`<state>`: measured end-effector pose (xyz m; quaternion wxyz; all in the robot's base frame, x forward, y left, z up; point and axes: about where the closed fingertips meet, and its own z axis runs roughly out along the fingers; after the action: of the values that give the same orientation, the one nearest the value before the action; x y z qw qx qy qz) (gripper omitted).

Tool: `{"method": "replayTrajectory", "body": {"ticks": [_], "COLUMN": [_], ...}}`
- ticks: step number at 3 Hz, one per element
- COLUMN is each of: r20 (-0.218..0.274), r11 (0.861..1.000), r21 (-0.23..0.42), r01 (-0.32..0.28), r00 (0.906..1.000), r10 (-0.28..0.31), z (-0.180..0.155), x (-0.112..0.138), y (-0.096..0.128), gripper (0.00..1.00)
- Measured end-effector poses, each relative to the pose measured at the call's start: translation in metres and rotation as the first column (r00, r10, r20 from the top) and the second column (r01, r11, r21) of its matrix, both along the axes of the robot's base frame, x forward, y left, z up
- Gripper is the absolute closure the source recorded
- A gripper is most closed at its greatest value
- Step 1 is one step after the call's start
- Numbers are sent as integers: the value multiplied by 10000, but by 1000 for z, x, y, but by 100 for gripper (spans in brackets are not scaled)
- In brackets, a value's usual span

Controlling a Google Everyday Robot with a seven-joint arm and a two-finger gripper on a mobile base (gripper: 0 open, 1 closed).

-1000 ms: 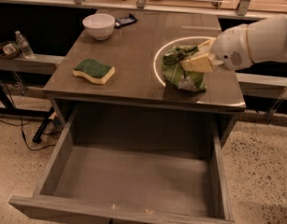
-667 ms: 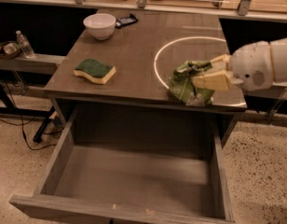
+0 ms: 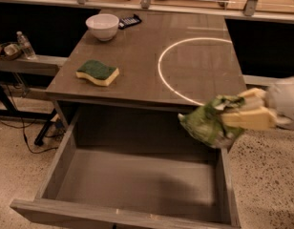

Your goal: Place green jalapeno chip bag into top drawer

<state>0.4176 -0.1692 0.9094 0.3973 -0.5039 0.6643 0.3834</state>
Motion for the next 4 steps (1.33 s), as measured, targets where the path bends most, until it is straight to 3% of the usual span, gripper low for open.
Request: {"method": "replayTrajectory", "body": {"ticks": [1, 3, 4], "r20": [-586, -662, -799], "r11": [9999, 9989, 9975], "r21": [93, 123, 39], "r01": [-136, -457, -699], "r00": [9982, 9967, 9943], "r10": [141, 464, 700], "z": [-15, -12, -47], "x": [-82, -82, -68], "y": [-82, -71, -39], "gripper": [100, 100, 100]}}
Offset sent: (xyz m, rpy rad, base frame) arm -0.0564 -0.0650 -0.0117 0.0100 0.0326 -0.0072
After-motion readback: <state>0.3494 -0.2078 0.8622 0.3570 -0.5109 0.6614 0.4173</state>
